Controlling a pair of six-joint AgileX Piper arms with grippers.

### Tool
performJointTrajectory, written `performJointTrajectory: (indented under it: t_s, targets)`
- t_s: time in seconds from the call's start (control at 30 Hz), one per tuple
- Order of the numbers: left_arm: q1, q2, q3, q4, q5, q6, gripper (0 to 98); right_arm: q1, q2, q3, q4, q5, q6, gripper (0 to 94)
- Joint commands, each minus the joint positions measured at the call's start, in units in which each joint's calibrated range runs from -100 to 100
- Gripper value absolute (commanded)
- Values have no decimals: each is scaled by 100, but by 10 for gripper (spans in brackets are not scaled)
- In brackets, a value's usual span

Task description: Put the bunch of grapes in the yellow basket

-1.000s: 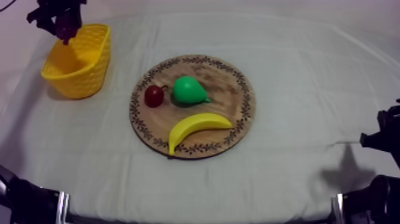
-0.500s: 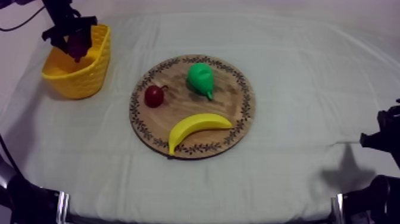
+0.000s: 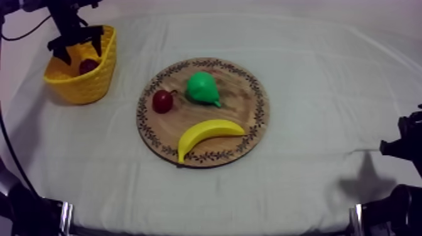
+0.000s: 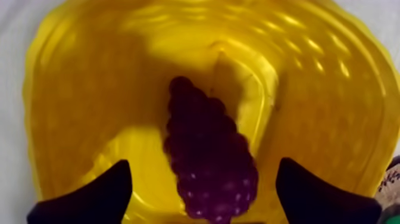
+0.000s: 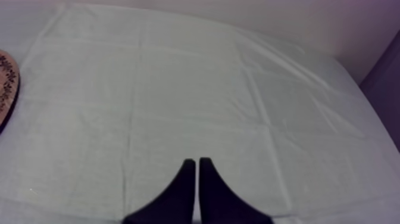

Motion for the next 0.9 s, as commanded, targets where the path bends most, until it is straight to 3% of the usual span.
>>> performJointTrajectory:
  t_s: [0.0,0.13,0.43,0.67,0.87]
  targets:
    - [-3,-123,80,-4,-26,16,945,0,-2,-5,-1,-3,-9,3]
    - [-4,-537,328,22,-81,21,923,0,-2,-5,-1,-3,-9,3]
    - [3,-2169,1474,6,-446,91,680,0,-2,-5,-1,-3,-9,3]
    - [110,-3700,2774,-9,-1165,58,459,0,-2,-5,-1,-3,-9,3]
    - [274,-5036,4030,-157,-2097,-38,324,0,-2,-5,-1,-3,-9,3]
